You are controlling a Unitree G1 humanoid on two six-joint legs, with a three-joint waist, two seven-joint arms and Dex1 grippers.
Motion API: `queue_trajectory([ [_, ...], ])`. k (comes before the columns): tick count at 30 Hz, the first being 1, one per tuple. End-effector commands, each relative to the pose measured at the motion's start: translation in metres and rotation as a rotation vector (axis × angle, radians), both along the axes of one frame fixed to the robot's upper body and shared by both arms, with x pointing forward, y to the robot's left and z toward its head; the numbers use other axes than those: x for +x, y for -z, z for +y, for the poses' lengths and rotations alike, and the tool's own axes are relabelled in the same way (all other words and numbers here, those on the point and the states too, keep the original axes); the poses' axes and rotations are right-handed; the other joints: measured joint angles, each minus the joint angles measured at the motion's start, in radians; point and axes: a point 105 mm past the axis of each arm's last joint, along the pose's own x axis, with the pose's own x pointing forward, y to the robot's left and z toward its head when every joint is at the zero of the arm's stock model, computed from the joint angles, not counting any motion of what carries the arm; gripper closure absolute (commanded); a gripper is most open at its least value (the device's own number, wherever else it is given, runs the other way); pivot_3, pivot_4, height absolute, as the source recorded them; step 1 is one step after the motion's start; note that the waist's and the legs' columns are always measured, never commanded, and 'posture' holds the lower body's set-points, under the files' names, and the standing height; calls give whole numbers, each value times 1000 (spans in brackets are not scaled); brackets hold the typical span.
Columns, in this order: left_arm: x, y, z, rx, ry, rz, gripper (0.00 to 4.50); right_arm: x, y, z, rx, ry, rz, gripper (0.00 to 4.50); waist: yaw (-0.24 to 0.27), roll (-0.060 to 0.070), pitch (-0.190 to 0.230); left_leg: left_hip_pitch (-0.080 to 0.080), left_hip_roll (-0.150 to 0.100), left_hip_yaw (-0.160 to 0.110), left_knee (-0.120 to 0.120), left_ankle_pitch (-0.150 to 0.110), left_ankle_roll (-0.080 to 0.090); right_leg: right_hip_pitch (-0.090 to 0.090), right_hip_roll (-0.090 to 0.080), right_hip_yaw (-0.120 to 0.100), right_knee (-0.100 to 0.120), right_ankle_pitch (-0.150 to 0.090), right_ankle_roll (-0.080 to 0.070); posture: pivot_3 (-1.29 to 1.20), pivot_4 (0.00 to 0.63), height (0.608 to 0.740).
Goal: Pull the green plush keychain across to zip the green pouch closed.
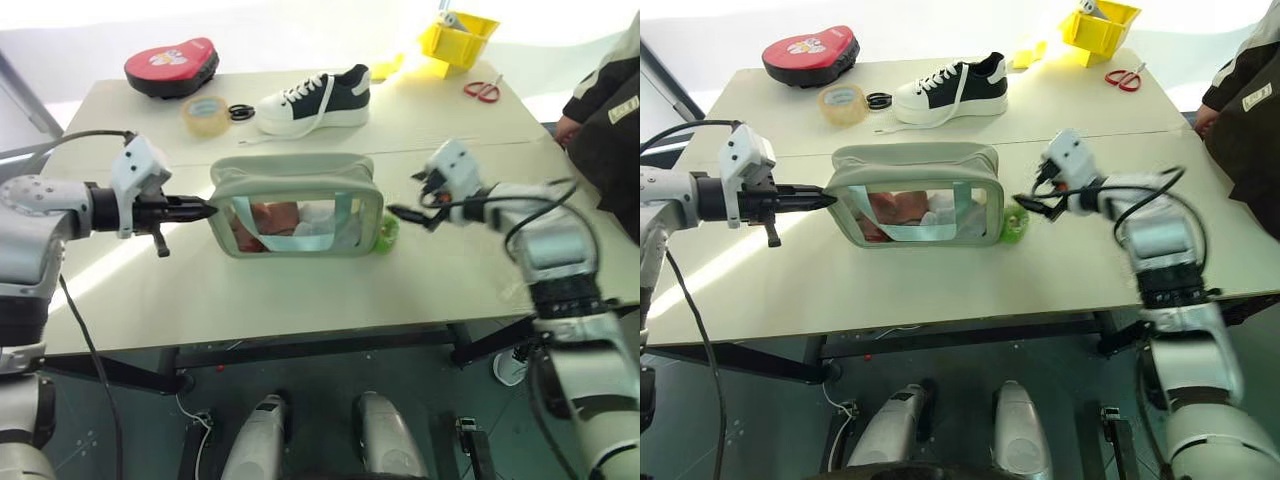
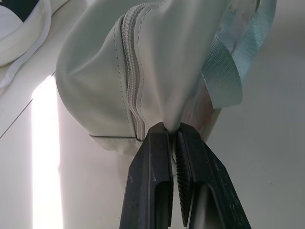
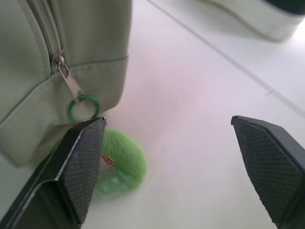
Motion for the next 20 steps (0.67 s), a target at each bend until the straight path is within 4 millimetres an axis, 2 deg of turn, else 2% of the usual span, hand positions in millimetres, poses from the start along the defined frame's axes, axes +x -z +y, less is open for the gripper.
queue_trajectory([
  [1, -3, -9, 4, 6, -7, -29, 4500, -9, -30, 8, -5, -105, -54, 37, -2, 0, 0, 0, 0, 0, 0, 0, 0, 0, 0, 0, 0, 0, 0, 0, 150, 740],
  [3, -4, -10, 4, 1, -4, -30, 4500, -14, -39, 12, -7, -153, -54, 37, -1, 0, 0, 0, 0, 0, 0, 0, 0, 0, 0, 0, 0, 0, 0, 0, 150, 740],
  [6, -5, -16, 2, -30, 9, -36, 3420, -24, -49, 20, -13, -231, -50, 0, 2, 0, 0, 0, 0, 0, 0, 0, 0, 0, 0, 0, 0, 0, 0, 0, 150, 740],
  [11, -10, -38, 4, -103, 16, -41, 897, -31, -52, 27, -15, -286, -52, 0, 2, 0, 0, 0, 0, 0, 0, 0, 0, 0, 0, 0, 0, 0, 0, 0, 150, 740],
  [13, -10, -50, 10, -119, -9, -55, 25, -32, -55, 29, -12, -298, -58, 0, 2, 0, 0, 0, 0, 0, 0, 0, 0, 0, 0, 0, 0, 0, 0, 0, 150, 740],
  [17, -12, -63, 18, -150, -33, -77, 25, -36, -59, 29, 1, -313, -62, 0, 2, 0, 0, 0, 0, 0, 0, 0, 0, 0, 0, 0, 0, 0, 0, 0, 150, 740],
  [20, -8, -55, 25, -114, -61, -86, 25, -37, -58, 27, 4, -310, -59, 0, 2, 0, 0, 0, 0, 0, 0, 0, 0, 0, 0, 0, 0, 0, 0, 0, 150, 740],
])
